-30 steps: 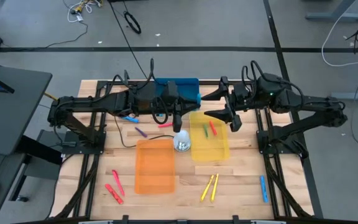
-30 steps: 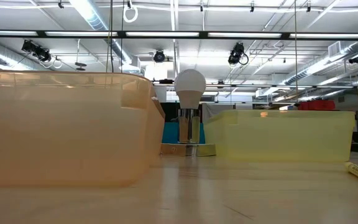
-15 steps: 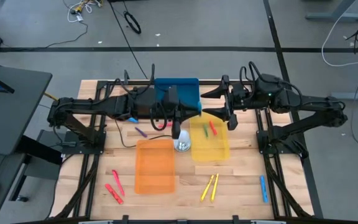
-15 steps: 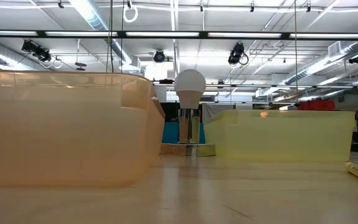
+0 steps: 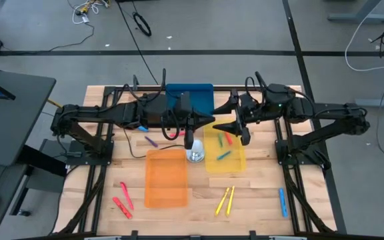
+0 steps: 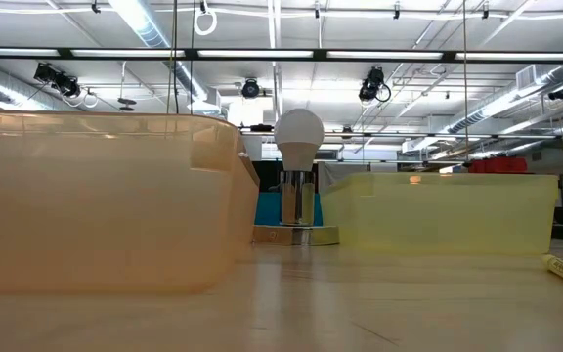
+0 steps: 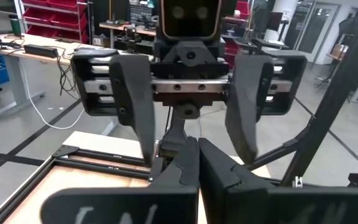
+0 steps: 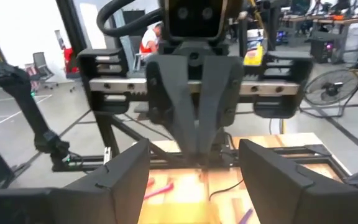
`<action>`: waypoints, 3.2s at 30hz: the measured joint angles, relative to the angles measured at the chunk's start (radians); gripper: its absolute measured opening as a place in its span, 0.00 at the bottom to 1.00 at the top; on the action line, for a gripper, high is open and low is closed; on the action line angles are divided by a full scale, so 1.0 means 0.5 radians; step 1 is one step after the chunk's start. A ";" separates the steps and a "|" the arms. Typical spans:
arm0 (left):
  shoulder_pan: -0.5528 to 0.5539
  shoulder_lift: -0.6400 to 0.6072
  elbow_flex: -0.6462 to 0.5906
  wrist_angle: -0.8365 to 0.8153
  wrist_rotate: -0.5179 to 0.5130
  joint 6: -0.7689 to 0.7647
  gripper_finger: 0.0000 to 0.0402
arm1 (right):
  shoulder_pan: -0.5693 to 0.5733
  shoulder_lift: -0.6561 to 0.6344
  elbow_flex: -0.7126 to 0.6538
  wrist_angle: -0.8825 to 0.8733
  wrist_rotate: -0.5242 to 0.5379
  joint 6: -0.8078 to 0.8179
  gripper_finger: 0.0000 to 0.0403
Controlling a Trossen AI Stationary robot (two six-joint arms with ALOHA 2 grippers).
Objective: Pick & Place Markers
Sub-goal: Put the small purple pen into the yellow bin
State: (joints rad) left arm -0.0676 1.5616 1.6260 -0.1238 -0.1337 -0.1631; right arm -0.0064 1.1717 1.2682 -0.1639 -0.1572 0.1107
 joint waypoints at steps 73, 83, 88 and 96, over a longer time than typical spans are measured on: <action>0.307 -0.276 0.001 -0.713 0.172 -1.277 0.49 | 0.016 -0.002 -0.002 0.026 0.006 -0.139 0.58; 0.550 -0.359 0.002 -0.986 0.477 -1.113 0.49 | 0.016 -0.002 -0.002 0.028 0.000 -0.139 0.58; 0.669 -0.399 0.002 -1.166 0.711 -0.788 0.49 | 0.016 -0.002 -0.002 0.028 0.000 -0.139 0.58; 0.856 -0.433 0.000 -1.415 0.748 -0.250 0.49 | 0.016 -0.002 -0.002 0.028 -0.001 -0.138 0.58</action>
State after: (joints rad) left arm 0.3605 1.3453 1.6260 -0.8314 0.2402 -0.2882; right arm 0.0017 1.1709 1.2675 -0.1497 -0.1577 0.0417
